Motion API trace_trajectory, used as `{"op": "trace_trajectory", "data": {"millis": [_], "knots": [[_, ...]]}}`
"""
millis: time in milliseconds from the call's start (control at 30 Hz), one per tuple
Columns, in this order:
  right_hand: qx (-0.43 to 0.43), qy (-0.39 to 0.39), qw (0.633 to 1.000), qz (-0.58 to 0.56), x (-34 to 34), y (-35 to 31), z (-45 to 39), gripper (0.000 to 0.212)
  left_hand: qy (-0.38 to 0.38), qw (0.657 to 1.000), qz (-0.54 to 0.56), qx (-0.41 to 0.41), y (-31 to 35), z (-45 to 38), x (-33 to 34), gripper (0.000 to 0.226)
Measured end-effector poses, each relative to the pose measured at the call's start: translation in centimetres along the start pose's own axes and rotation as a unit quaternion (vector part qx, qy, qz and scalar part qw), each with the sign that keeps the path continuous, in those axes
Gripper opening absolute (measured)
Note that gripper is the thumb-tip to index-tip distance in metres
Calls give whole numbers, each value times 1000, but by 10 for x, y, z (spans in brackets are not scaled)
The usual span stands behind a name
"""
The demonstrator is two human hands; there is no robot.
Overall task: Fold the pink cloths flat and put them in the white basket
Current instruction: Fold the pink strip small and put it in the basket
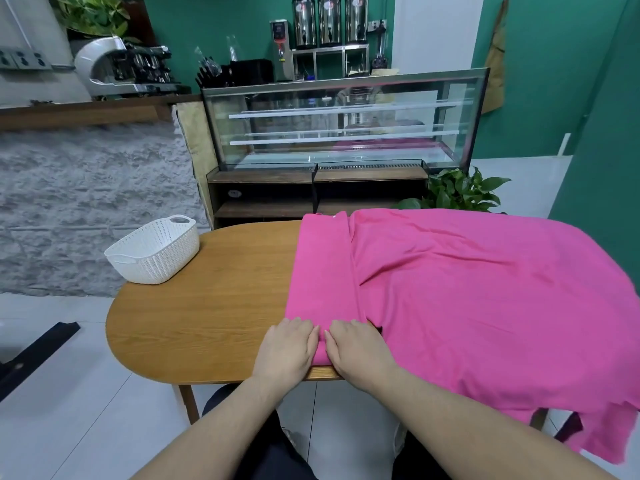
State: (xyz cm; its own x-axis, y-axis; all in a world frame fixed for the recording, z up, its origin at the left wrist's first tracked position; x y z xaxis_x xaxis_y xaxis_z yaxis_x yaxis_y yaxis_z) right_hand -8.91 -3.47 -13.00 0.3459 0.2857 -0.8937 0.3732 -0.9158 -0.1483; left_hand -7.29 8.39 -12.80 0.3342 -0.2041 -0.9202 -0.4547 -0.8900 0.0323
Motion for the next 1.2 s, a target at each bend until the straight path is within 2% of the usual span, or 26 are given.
{"op": "trace_trajectory", "data": {"millis": [100, 233, 300, 400, 467, 533, 633, 667, 800, 867, 933, 1033, 1133, 1200], "knots": [[52, -35, 997, -49, 3, 5, -3, 23, 63, 997, -26, 33, 4, 15, -3, 31], [97, -59, 991, -76, 3, 8, -5, 24, 87, 995, 0, 49, 6, 18, -5, 28], [88, -53, 993, -63, 3, 9, -3, 25, 49, 997, 29, 46, 6, 11, -2, 25], [28, 19, 997, 69, -1, 3, 4, 31, -20, 996, 83, -17, -1, 2, 3, 30], [-4, 54, 992, 112, 1, 1, 9, 31, -70, 988, 113, -81, -9, -3, 11, 36], [-13, 70, 991, 113, -1, -1, 11, 29, -100, 982, 110, -119, -9, -10, 9, 37], [-17, 89, 991, 99, -3, 0, 8, 31, -117, 980, 99, -130, -8, -13, 11, 33], [-22, 85, 992, 91, -4, 0, 6, 31, -105, 981, 102, -126, -8, -10, 10, 34], [-1, 19, 998, 60, -2, 0, -3, 31, 53, 998, 5, -33, 0, 14, 2, 31], [1, -11, 999, 41, 1, -1, -5, 37, 88, 996, 3, -4, 0, 24, 6, 28], [-6, -22, 999, 45, 3, 1, -7, 41, 95, 995, -3, 12, 2, 28, 6, 27], [17, -63, 998, 15, 2, 2, -9, 28, 89, 994, -49, 25, 7, 27, 3, 27], [28, -84, 996, -10, 0, 0, -7, 31, 30, 995, -97, 23, 6, 17, 4, 20], [10, -51, 998, 22, -3, -2, -4, 37, -20, 995, -95, -2, 2, 7, 5, 24]]}}
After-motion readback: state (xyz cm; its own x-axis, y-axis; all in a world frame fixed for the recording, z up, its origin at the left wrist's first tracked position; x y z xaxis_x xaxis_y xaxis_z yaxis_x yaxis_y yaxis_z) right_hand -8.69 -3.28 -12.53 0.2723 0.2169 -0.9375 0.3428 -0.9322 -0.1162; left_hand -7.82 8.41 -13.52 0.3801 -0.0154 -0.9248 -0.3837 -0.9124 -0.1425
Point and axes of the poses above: each hand's wrist, its own z-axis away from the middle knuckle, its own x-axis out of the palm, y = z × x, the point moved 7 cm from there along -z, towards the middle knuckle, and after that the axes turned 2 degrees about -z, right-handed, at the moved point
